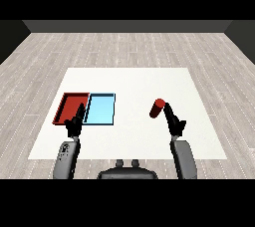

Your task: Pick the red can and put it in the red box

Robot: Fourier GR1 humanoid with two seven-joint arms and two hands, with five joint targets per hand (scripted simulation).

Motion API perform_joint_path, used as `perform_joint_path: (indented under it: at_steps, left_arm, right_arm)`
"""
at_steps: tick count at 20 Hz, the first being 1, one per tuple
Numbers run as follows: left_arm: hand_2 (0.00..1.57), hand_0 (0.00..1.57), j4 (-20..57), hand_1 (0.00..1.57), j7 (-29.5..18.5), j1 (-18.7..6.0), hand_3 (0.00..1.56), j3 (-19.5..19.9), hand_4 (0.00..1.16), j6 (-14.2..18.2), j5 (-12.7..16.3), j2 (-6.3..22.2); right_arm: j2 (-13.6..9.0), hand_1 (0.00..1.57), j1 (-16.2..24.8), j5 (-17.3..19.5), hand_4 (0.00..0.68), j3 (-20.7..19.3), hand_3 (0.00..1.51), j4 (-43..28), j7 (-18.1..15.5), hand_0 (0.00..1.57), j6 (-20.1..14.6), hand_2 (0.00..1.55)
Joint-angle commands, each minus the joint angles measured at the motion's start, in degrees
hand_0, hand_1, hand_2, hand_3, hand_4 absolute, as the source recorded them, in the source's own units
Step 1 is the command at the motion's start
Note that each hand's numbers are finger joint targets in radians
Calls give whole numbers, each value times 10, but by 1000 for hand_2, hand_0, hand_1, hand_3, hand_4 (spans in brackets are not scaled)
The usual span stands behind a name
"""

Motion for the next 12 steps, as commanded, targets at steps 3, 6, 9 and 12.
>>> perform_joint_path:
  at_steps: [3, 6, 9, 12]
  left_arm:
    - [0, 0, -2, 0, -9, -4, 0, -7, 0, -15, 0, -3]
    - [0, 0, 3, 0, -18, -14, 0, -24, 0, -25, -2, -9]
    - [0, 0, -55, 0, -177, -33, 0, -1, 0, -32, 36, -33]
    - [0, 0, -45, 0, -229, -7, 0, 8, 0, -61, 50, -23]
  right_arm:
    - [-97, 0, -13, -88, 0, -111, 0, 41, -23, 0, 91, 0]
    - [-187, 0, -14, -150, 0, -197, 0, 111, -56, 0, 172, 0]
    - [-160, 0, -27, -180, 0, -192, 0, 55, -148, 0, 198, 0]
    - [-200, 0, -38, -211, 0, -230, 0, 146, -202, 0, 271, 0]
